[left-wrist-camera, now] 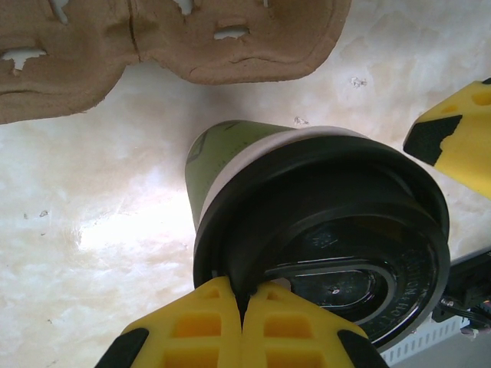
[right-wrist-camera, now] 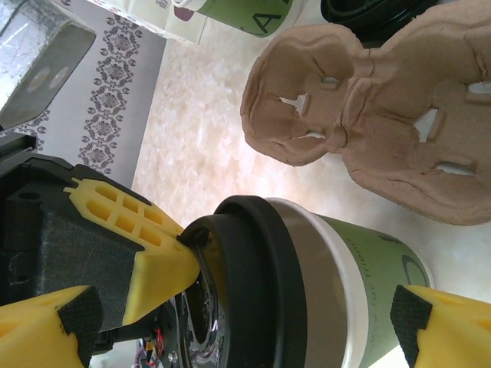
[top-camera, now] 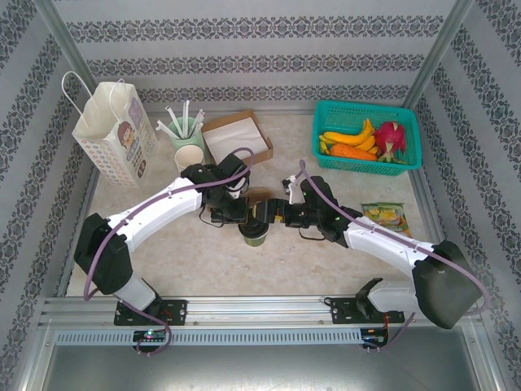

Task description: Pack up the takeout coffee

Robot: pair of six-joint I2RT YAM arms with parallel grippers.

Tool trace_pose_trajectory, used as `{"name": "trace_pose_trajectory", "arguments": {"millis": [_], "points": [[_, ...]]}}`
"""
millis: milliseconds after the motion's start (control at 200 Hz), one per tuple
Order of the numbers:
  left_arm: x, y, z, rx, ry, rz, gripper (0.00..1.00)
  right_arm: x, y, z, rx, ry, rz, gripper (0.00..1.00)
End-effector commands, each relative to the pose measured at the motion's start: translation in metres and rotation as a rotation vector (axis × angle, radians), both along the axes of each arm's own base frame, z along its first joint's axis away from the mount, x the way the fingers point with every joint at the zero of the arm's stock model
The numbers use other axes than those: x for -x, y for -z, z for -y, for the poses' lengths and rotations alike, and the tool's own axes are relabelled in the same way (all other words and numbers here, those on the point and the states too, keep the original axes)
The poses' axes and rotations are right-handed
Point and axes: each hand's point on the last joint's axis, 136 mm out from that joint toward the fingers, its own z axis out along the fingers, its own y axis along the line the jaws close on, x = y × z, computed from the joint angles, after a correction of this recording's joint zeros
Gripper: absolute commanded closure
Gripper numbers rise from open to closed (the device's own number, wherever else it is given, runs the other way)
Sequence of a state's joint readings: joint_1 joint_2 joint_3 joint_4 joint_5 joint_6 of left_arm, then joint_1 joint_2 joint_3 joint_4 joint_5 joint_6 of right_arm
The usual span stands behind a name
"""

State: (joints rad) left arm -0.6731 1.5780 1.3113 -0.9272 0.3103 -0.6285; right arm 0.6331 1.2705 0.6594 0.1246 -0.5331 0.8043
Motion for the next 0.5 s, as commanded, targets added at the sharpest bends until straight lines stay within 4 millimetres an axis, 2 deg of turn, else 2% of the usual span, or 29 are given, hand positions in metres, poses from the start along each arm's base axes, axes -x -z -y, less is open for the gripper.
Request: {"name": "trace_pose_trajectory", "arguments": {"millis": [0,190,335,495], "points": [[-0.003,-0.004,0.003,0.001,0.021,0.013,1.00,-0.001,-0.016,-0.010,-0.027,-0.037,0.054,0.02],[-0.005,-0.004,0.002,-0.017,0.023,0.015,1.00,-0.001,-0.018,-0.012,-0.034,-0.051,0.062,0.02],[-0.001,0.009,0.006,-0.001,0.017,-0.024,1.00,0.002,-0.021,-0.016,-0.053,-0.079,0.063,0.02],[0.005,0.029,0.002,-0.032,0.014,-0.072,1.00,0.005,-0.027,-0.020,-0.091,-0.100,0.071,0.02]]}}
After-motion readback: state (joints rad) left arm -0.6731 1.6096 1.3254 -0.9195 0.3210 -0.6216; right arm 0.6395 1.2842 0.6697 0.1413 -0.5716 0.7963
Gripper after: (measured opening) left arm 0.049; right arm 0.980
